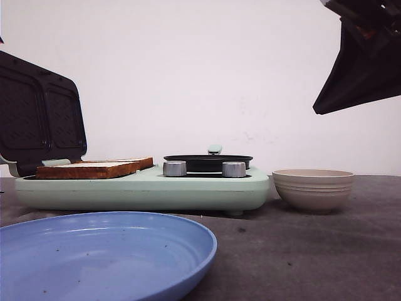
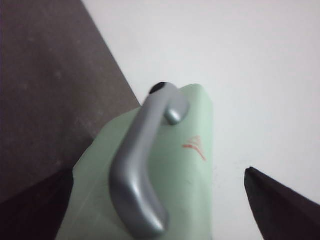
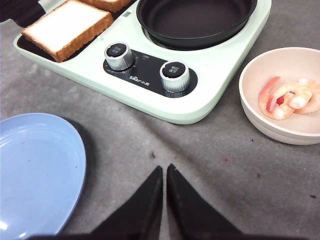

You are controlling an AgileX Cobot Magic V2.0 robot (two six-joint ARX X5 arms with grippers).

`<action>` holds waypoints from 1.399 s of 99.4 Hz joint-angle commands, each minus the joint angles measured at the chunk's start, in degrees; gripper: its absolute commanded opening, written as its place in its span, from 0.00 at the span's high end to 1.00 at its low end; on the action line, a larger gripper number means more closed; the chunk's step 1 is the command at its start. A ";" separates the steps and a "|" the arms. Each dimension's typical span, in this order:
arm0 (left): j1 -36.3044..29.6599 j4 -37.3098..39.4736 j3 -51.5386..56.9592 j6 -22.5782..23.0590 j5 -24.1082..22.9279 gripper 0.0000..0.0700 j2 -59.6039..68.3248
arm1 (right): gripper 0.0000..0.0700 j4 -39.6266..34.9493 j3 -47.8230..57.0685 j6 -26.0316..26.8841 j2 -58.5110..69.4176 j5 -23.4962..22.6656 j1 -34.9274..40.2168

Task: Make breakfast with bread and shrimp
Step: 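Grasp the raised press lid handle with the left gripper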

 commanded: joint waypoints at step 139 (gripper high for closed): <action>-2.05 5.20 1.14 1.03 4.33 1.00 5.27 | 1.00 0.55 0.37 1.22 0.20 -0.02 0.46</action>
